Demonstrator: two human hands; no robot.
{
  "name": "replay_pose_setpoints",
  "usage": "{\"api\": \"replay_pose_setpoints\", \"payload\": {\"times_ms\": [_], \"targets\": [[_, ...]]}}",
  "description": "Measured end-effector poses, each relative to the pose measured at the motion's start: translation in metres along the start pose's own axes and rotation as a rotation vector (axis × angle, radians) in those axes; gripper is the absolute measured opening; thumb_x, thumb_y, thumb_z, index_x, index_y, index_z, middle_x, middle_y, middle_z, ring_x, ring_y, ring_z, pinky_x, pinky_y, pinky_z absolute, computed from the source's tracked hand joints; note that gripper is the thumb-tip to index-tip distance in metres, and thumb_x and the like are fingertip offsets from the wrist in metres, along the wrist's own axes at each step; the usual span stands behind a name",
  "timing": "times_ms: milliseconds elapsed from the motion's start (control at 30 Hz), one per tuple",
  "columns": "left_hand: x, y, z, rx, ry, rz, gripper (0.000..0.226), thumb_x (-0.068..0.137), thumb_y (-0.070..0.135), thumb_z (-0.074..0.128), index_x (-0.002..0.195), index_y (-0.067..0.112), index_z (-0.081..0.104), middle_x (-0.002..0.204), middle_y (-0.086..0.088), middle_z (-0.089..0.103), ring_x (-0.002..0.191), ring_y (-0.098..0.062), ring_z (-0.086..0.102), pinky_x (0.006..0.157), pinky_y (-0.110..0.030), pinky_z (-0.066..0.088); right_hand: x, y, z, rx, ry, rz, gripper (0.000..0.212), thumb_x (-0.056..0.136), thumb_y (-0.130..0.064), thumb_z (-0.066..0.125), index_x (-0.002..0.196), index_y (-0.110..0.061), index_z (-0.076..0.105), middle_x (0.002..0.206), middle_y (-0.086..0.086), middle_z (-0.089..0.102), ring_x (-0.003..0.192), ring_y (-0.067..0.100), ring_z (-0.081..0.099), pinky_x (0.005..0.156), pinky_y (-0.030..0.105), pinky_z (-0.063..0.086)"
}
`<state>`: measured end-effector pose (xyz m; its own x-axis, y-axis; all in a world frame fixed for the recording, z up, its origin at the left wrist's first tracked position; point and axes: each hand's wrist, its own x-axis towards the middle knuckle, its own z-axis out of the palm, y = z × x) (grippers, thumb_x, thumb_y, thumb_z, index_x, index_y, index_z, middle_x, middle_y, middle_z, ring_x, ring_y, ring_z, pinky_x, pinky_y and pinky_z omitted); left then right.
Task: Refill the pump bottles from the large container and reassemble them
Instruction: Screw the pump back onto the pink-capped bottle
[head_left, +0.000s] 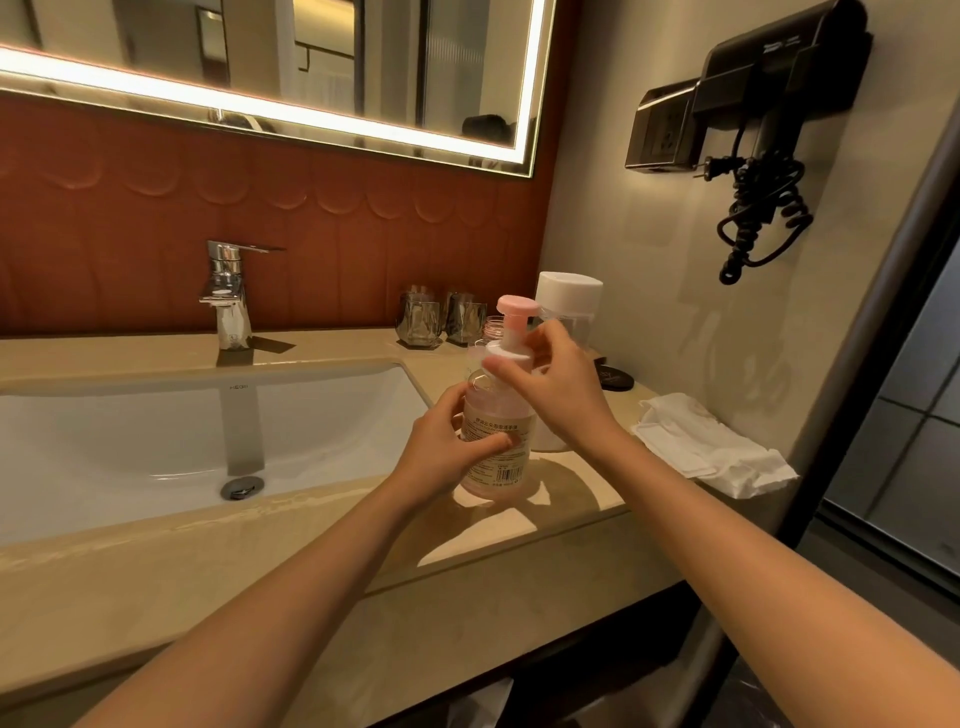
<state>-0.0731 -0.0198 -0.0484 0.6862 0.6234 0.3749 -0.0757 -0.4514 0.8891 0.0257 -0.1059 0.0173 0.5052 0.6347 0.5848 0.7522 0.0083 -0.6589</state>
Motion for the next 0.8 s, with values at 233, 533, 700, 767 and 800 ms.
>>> {"api": "replay_pose_setpoints", "payload": {"times_ms": [233,533,700,767,800], "targets": [[0.000,0.000,0.000,0.007,0.003,-0.006,0.067,0.076,0.023,0.074,0.134,0.023,0.040,0.133,0.001,0.051,0.120,-0.017,0.049,0.090,-0.028,0.044,0.006,-0.005,-0.007,0.078,-0.156,0.090,0.050,0.090,-0.036,0.055,0.134,-0.015,0.045,0.133,0.003,0.052,0.118,0.018,0.050,0.084,0.028,0.041],[-0.001,0.002,0.000,0.005,0.004,-0.016,0.068,0.077,0.019,0.073,0.135,0.023,0.039,0.134,0.000,0.051,0.121,-0.018,0.049,0.090,-0.027,0.043,0.006,-0.008,-0.003,-0.084,-0.074,0.108,0.056,0.081,-0.050,0.060,0.121,-0.014,0.046,0.125,0.004,0.055,0.106,0.016,0.053,0.085,0.033,0.047],[-0.001,0.004,0.001,0.004,0.007,-0.020,0.068,0.076,0.022,0.074,0.135,0.023,0.039,0.134,0.000,0.050,0.122,-0.019,0.048,0.091,-0.029,0.043,0.006,-0.012,-0.011,0.186,-0.204,0.145,0.043,0.092,-0.030,0.054,0.131,-0.015,0.047,0.133,0.004,0.053,0.112,0.014,0.049,0.086,0.028,0.038],[-0.001,0.004,0.001,0.007,0.011,-0.021,0.069,0.076,0.024,0.074,0.135,0.023,0.039,0.134,0.001,0.050,0.121,-0.018,0.048,0.088,-0.026,0.043,0.002,-0.008,-0.011,0.204,-0.189,0.133,0.037,0.092,-0.024,0.055,0.128,-0.013,0.053,0.127,0.003,0.057,0.106,0.012,0.050,0.086,0.028,0.040],[-0.002,0.004,0.001,0.007,0.011,-0.019,0.069,0.075,0.025,0.074,0.135,0.023,0.039,0.134,0.001,0.050,0.121,-0.018,0.048,0.088,-0.025,0.042,0.001,-0.006,-0.010,0.185,-0.154,0.112,0.037,0.090,-0.025,0.058,0.125,-0.012,0.055,0.123,0.003,0.059,0.104,0.012,0.052,0.087,0.029,0.043]]}}
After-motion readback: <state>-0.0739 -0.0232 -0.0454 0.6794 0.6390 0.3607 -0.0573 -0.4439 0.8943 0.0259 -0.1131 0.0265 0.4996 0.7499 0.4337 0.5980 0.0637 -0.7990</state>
